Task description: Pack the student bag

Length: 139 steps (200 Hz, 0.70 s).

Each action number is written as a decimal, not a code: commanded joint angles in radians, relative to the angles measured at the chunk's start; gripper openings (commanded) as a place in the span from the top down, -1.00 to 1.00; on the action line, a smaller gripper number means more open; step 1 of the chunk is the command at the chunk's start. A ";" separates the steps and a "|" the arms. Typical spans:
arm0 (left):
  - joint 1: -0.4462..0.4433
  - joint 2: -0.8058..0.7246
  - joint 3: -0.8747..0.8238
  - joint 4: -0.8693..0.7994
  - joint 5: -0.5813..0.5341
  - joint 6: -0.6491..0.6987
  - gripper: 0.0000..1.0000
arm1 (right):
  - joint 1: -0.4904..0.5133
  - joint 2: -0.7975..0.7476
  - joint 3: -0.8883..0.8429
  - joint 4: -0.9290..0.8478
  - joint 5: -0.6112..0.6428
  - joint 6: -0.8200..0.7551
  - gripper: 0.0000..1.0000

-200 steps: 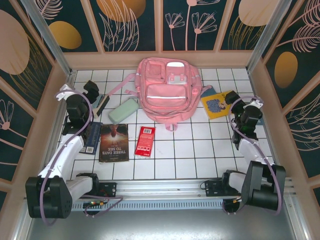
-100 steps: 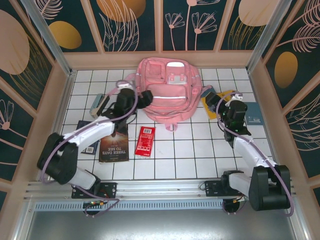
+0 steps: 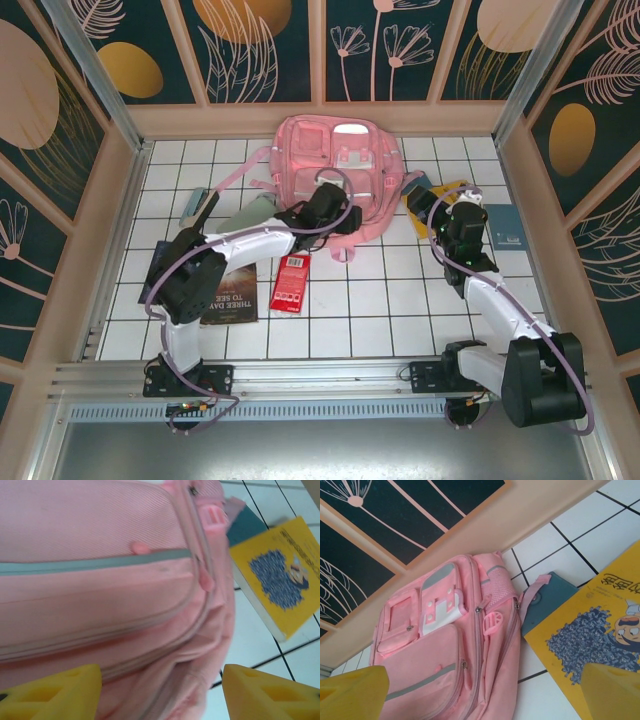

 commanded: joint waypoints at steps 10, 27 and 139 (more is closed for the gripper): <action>-0.037 0.060 0.039 -0.093 -0.050 0.085 -0.34 | 0.012 0.004 0.011 -0.010 0.016 0.018 -0.98; -0.062 0.075 0.036 -0.081 -0.073 0.162 -0.34 | 0.012 0.019 0.014 -0.007 0.016 0.017 -0.98; -0.076 0.008 -0.141 -0.077 -0.345 0.262 1.00 | 0.046 0.173 0.148 -0.108 -0.121 -0.053 -0.98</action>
